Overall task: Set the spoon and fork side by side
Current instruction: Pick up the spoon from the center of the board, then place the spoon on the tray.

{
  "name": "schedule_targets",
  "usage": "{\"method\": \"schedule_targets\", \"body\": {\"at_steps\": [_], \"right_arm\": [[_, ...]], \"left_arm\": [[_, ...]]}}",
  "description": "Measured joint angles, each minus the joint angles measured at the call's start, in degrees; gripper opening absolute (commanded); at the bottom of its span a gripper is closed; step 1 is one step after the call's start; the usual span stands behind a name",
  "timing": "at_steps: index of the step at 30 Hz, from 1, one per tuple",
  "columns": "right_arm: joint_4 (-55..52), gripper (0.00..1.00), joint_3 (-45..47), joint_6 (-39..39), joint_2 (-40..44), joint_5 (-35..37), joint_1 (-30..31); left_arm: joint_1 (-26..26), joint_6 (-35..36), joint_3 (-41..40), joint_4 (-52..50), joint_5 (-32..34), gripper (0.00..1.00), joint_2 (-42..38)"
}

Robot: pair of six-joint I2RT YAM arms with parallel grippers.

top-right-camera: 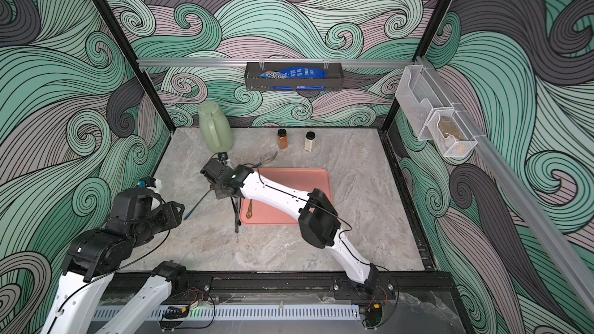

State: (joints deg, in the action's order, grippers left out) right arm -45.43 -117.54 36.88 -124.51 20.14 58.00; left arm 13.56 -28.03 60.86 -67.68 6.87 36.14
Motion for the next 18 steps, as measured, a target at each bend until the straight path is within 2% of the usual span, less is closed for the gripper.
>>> {"method": "schedule_targets", "body": {"at_steps": [4,9,18], "right_arm": [[3.04,0.0,10.54,1.49,6.64,0.55,-5.81],[5.81,0.0,20.02,3.85,7.5,-1.27,-10.38],[11.87,0.0,24.59,9.44,6.05,-5.22,-10.91]], "left_arm": [[0.0,0.0,0.0,0.0,-0.02,0.41,0.0],[0.0,0.0,0.0,0.02,-0.02,0.41,0.0],[0.0,-0.02,0.0,0.09,-0.04,0.41,0.02]]}}
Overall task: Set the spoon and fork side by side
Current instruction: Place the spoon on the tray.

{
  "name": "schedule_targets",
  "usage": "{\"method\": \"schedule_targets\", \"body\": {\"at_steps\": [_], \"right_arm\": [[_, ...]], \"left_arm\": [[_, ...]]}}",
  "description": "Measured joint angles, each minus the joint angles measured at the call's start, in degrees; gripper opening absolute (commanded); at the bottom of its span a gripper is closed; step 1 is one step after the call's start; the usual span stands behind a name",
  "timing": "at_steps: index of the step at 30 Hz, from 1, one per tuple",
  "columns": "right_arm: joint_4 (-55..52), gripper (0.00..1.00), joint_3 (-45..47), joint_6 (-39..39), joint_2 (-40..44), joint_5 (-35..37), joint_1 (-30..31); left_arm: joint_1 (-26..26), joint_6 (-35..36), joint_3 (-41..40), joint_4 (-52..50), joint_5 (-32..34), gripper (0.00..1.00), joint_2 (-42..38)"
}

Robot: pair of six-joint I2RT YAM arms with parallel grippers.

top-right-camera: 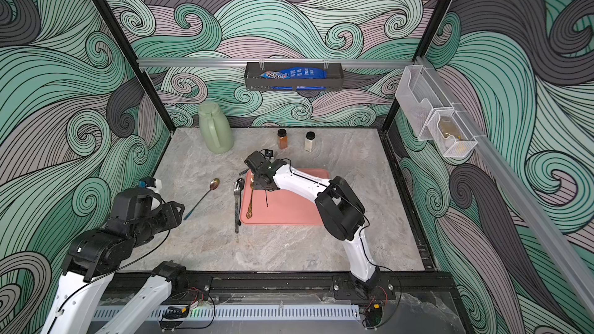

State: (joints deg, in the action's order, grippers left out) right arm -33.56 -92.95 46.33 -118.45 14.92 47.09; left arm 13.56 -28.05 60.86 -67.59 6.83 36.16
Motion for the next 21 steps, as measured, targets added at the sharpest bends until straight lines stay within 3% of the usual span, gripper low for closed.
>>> {"method": "schedule_targets", "body": {"at_steps": [9,21], "right_arm": [[6.05,0.0,6.88,6.56,-0.57,-3.5,0.61],[9.97,0.0,10.58,7.89,-1.33,-5.14,0.87]], "left_arm": [[0.0,0.0,0.0,0.35,0.0,0.41,-0.02],[0.0,0.0,0.0,0.35,0.0,0.41,-0.02]]}}
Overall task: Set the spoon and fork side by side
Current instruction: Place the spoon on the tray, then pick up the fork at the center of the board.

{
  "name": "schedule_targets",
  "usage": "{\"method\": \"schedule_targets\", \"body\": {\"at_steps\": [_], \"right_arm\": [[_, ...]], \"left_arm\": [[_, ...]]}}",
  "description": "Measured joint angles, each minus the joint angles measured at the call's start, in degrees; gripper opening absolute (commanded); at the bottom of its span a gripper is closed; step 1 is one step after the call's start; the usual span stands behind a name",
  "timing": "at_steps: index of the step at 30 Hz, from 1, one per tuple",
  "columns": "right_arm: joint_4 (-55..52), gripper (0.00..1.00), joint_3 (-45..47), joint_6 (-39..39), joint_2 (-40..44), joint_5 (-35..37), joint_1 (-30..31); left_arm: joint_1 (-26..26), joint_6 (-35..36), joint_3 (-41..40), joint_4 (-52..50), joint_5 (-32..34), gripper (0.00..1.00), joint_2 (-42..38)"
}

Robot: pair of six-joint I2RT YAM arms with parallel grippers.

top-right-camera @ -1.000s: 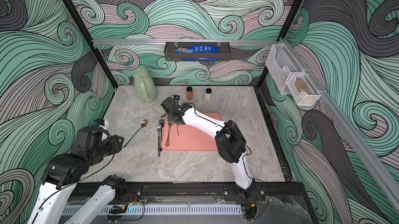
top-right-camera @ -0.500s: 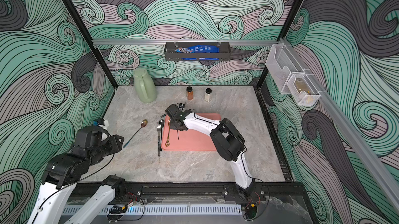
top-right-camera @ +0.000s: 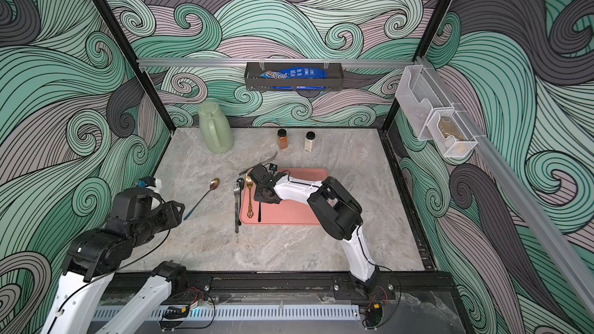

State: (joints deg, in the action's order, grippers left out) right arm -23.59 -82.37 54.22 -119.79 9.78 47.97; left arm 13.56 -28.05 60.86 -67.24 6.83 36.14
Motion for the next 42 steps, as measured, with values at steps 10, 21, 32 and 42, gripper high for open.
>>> {"method": "schedule_targets", "body": {"at_steps": [10,21,32,42], "right_arm": [[0.57,0.24,0.04,-3.08,0.11,-0.37,0.15],[0.42,0.27,0.39,-5.7,1.86,-1.46,-0.15],[3.72,0.33,14.14,-12.2,22.21,-2.99,-9.73],[7.02,0.38,25.62,-19.8,33.03,-7.63,-15.1]], "left_arm": [[0.0,0.0,-0.44,1.42,-1.57,0.41,0.0],[0.87,-0.07,-6.73,8.5,-10.82,0.35,7.72],[16.09,-1.44,-3.52,19.45,-5.57,0.37,35.08],[2.99,1.95,0.26,27.1,1.25,0.4,52.0]]}}
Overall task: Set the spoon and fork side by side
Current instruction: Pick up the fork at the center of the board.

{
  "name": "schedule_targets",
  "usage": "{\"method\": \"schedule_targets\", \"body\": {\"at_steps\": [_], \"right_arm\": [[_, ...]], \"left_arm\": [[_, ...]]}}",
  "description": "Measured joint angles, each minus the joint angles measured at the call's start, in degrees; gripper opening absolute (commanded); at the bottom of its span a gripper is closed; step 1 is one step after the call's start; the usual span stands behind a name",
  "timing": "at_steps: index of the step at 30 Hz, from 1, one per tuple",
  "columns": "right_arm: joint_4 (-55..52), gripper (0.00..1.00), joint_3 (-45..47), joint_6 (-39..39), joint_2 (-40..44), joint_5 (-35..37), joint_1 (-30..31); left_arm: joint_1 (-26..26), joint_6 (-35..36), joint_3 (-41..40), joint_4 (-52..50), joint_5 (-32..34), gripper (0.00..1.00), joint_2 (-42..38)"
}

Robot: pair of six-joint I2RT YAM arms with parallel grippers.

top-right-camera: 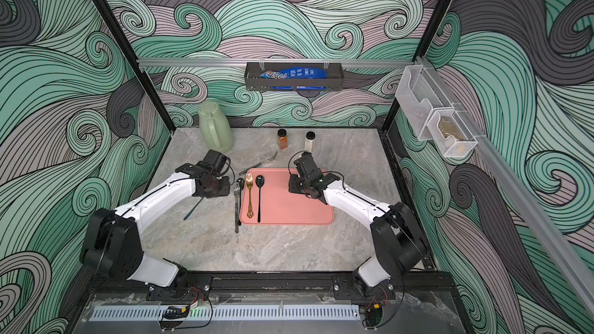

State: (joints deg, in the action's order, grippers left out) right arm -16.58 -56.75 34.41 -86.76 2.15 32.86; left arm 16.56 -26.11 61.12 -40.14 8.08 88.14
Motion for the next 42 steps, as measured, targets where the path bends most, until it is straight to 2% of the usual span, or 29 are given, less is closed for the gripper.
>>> {"method": "schedule_targets", "body": {"at_steps": [3,10,24,32,42], "right_arm": [[1.16,0.4,1.11,-1.95,0.87,-1.2,-0.5],[2.78,0.4,3.52,-4.04,1.05,-4.46,-2.58],[4.9,0.4,4.59,-4.96,1.05,-7.23,-4.28],[4.85,0.4,4.59,-4.96,1.05,-7.43,-4.28],[4.76,0.4,4.59,-4.92,1.11,-8.13,-4.28]], "left_arm": [[-3.54,-0.09,0.0,1.88,-0.2,0.42,3.78],[-3.28,-0.61,0.04,6.08,-3.04,0.39,7.21],[0.37,-2.05,2.58,10.38,-9.18,0.36,12.31],[4.04,-3.28,2.05,9.73,-8.22,0.35,12.74],[7.8,-6.05,-3.89,6.75,-5.57,0.32,9.14]]}}
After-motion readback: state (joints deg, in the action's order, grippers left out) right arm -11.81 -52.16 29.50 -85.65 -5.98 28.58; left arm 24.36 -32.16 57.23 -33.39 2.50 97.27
